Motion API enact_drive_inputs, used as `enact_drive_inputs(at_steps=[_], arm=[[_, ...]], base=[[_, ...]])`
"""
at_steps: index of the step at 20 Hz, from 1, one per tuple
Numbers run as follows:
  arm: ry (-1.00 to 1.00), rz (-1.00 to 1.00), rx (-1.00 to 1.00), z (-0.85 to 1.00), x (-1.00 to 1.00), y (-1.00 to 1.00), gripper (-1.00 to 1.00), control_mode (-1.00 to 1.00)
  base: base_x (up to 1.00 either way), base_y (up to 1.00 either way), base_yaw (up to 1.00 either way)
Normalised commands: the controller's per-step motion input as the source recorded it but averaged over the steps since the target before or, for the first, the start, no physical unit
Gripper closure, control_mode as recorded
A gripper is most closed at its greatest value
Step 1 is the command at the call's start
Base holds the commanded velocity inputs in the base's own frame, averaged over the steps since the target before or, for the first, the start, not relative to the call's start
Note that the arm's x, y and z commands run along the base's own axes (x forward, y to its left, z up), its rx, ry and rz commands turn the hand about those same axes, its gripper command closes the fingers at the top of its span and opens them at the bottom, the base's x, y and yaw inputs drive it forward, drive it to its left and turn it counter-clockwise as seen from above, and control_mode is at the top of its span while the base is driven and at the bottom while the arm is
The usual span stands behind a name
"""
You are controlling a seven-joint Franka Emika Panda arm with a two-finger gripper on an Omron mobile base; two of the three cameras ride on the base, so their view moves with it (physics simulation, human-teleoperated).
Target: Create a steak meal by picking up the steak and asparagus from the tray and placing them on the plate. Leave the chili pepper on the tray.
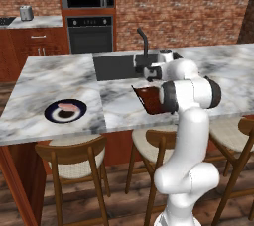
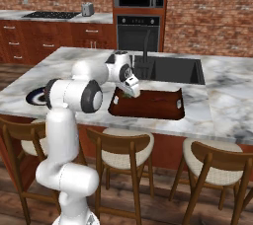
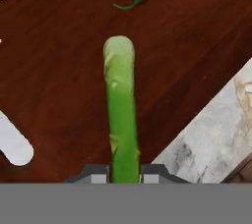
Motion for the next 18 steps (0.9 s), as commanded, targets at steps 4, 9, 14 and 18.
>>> enact_drive_inputs(at_steps=[4, 9, 14, 18], arm=[[-0.27, 0.28, -0.04, 0.66, -0.82, 0.85, 1.0, -1.0], [-0.29, 0.44, -0.04, 0.73, -0.75, 0.79, 1.0, -1.0], [-0.14, 0.51, -0.05, 0.6, -0.6, 0.8, 1.0, -1.0], [0.0, 0.52, -0.04, 0.35, -0.37, 0.9, 1.0, -1.0]], base=[[0.0, 0.0, 0.0], [0.0, 0.0, 0.0], [0.0, 0.0, 0.0], [0.0, 0.0, 0.0]])
